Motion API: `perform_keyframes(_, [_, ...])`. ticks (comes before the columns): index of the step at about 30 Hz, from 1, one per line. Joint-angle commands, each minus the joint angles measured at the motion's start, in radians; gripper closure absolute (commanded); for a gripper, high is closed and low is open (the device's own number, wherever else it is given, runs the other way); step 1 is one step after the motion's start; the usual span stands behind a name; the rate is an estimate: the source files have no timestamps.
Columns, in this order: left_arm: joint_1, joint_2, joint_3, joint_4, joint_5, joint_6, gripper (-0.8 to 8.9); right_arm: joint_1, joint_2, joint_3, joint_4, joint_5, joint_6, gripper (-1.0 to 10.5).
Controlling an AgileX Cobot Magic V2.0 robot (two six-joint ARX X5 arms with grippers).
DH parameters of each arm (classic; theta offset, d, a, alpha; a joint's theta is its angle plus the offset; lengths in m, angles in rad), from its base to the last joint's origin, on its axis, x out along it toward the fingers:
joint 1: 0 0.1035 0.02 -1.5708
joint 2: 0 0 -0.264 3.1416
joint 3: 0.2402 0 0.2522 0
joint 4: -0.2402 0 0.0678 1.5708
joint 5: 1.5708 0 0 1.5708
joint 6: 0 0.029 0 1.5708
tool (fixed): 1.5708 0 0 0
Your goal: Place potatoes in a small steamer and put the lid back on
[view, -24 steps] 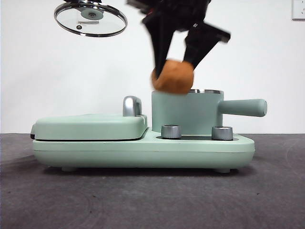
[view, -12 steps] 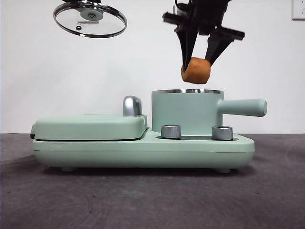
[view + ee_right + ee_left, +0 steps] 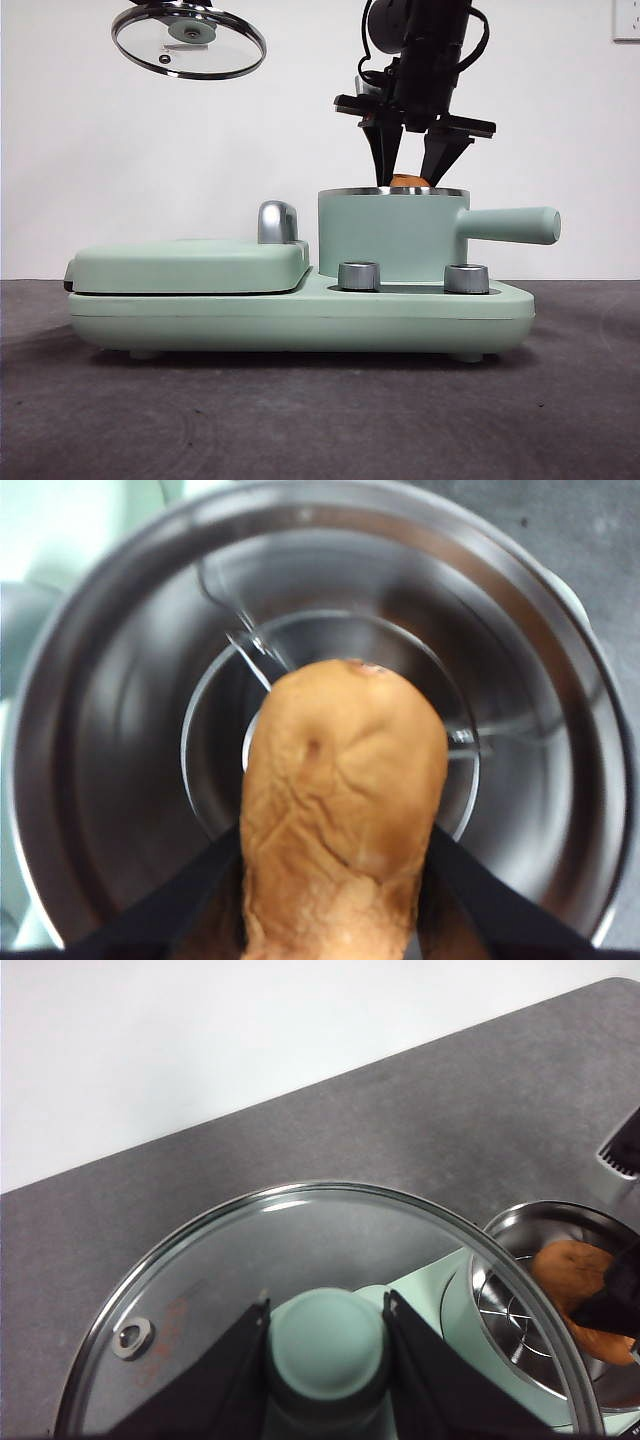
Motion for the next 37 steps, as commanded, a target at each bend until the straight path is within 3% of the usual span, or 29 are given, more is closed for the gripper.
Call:
perform_keyframes(1, [-0.002, 0.001, 0.029, 0.025, 0.003, 0.010, 7.99, 0.006, 0.035, 0.030, 0.019, 0.000, -0.008, 8.7])
perform_keyframes(15, [-0.002, 0.002, 0.029, 0.026, 0.003, 0.010, 7.99, 0.002, 0.053, 0.028, -0.029, 0.001, -0.048, 8.2])
perform_keyframes(23, [-0.002, 0.002, 0.029, 0.025, 0.003, 0.010, 7.99, 0.004, 0.053, 0.029, -0.008, 0.000, -0.048, 5.4])
perform_keyframes(27, [-0.002, 0.002, 0.028, 0.024, 0.003, 0.010, 7.99, 0.005, 0.046, 0.065, -0.004, 0.000, -0.048, 5.4])
perform_keyframes(33, [-0.003, 0.002, 0.028, 0.025, 0.003, 0.002, 7.99, 0.004, 0.024, 0.265, -0.114, -0.008, -0.093, 5.4])
perform_keyframes(37, [-0.010, 0.002, 0.028, 0.025, 0.003, -0.005, 7.99, 0.013, -0.064, 0.278, -0.115, -0.036, -0.119, 5.4])
